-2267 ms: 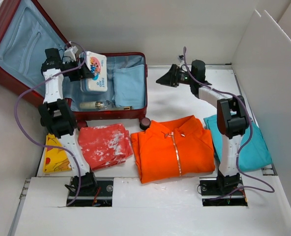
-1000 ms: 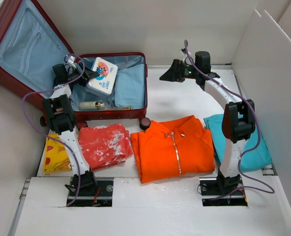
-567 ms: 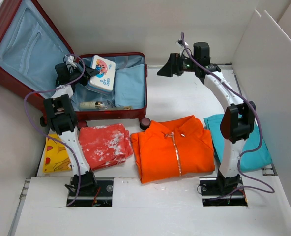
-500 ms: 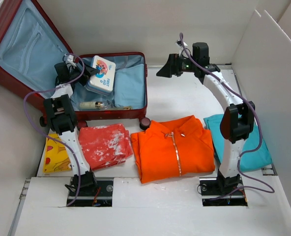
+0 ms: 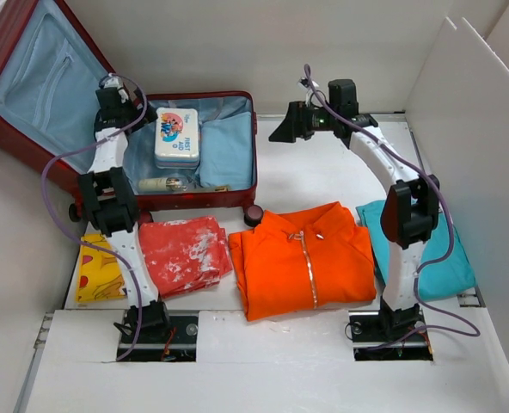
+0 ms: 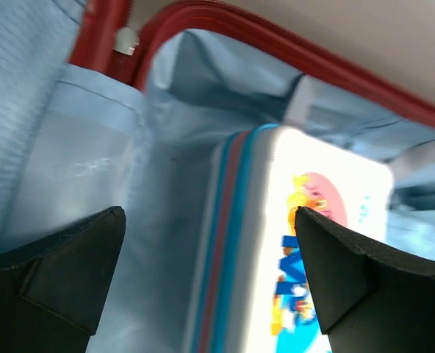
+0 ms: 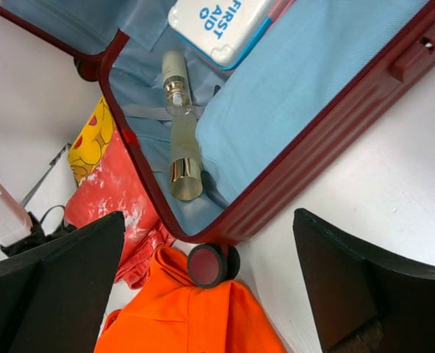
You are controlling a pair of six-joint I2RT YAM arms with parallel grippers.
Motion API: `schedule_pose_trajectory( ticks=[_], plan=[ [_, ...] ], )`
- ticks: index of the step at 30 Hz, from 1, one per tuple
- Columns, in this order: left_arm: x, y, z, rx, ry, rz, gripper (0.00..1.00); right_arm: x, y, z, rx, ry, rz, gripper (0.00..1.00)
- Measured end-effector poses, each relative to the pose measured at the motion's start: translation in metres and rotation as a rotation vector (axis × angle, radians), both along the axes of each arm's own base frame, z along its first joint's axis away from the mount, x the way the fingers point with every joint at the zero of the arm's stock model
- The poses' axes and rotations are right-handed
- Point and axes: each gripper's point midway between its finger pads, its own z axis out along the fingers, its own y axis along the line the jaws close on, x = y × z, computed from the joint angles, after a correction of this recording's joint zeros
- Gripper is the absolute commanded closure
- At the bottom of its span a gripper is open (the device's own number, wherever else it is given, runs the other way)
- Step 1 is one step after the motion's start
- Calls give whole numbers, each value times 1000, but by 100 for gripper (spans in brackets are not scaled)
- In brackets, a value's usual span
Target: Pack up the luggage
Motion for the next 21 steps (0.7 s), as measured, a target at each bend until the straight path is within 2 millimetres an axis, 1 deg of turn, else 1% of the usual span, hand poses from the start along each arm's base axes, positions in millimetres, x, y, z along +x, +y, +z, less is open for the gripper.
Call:
schedule_pose_trajectory(
  ticks=[3, 4, 6, 7, 8, 9, 11, 12, 14, 15, 17, 19, 21],
  plan=[
    [-2, 2, 0, 123, 21, -13, 0, -3, 3, 0, -3, -10, 16, 0],
    [-3, -4, -1, 188, 30, -45, 0, -3, 3, 0, -4, -12, 19, 0],
    [-4, -10, -2, 335, 38, -88, 0, -4, 3, -2, -9, -17, 24, 0],
    [-9, -18, -4, 420, 48, -114, 0, -4, 3, -3, -11, -18, 26, 0],
    [-18, -28, -6, 501, 59, -154, 0, -5, 3, -5, -14, -15, 27, 0],
    [-27, -43, -7, 578, 60, -199, 0, -6, 2, -7, -17, -13, 28, 0],
    [-48, -80, -7, 696, 59, -306, 0, -10, 1, -13, -25, -4, 32, 0],
    [-54, -100, -3, 737, 49, -360, 0, -11, 0, -16, -29, 2, 33, 0],
    [-52, -134, 11, 794, 0, -434, 0, -13, -1, -20, -36, 8, 37, 0],
    [-49, -144, 19, 813, -27, -451, 0, -14, -1, -22, -39, 11, 38, 0],
    [-45, -152, 33, 840, -57, -458, 0, -16, -2, -26, -46, 15, 42, 0],
    [-40, -150, 43, 854, -73, -448, 0, -17, -3, -29, -51, 18, 43, 0],
    [-31, -149, 48, 865, -73, -438, 0, -19, -3, -30, -56, 22, 45, 0]
  ],
)
